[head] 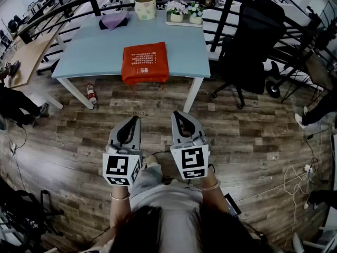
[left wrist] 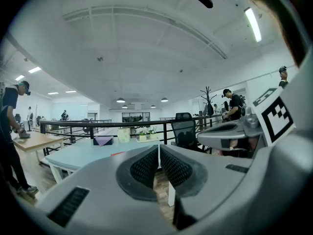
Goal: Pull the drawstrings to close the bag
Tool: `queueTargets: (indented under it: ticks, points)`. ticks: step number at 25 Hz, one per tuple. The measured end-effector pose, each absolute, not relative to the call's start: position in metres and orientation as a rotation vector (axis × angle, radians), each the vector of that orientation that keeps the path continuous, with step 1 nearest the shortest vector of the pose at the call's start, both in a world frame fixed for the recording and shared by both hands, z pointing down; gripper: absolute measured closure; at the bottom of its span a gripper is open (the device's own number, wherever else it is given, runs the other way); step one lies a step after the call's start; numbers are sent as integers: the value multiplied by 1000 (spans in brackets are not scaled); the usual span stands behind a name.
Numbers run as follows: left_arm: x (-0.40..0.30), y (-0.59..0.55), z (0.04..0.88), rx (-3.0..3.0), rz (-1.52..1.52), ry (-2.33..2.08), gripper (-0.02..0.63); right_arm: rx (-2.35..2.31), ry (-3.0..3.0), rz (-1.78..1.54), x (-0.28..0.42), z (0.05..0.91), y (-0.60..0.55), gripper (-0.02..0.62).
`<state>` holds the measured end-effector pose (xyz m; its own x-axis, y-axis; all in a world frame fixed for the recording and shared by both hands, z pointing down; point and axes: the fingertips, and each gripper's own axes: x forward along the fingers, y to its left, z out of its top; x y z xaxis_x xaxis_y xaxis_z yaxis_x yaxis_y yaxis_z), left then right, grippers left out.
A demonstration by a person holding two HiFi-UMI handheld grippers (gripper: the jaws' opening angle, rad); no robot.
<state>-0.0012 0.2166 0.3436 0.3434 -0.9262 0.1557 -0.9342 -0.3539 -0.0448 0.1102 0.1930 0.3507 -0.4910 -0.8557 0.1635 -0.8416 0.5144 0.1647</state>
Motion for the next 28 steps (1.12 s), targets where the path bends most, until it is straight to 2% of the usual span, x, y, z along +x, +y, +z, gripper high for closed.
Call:
queueTargets:
  ticks: [28]
  points:
    - [-98,96,376,2571,316,-1586,578,1541,-2458,-10,24,371,68,569]
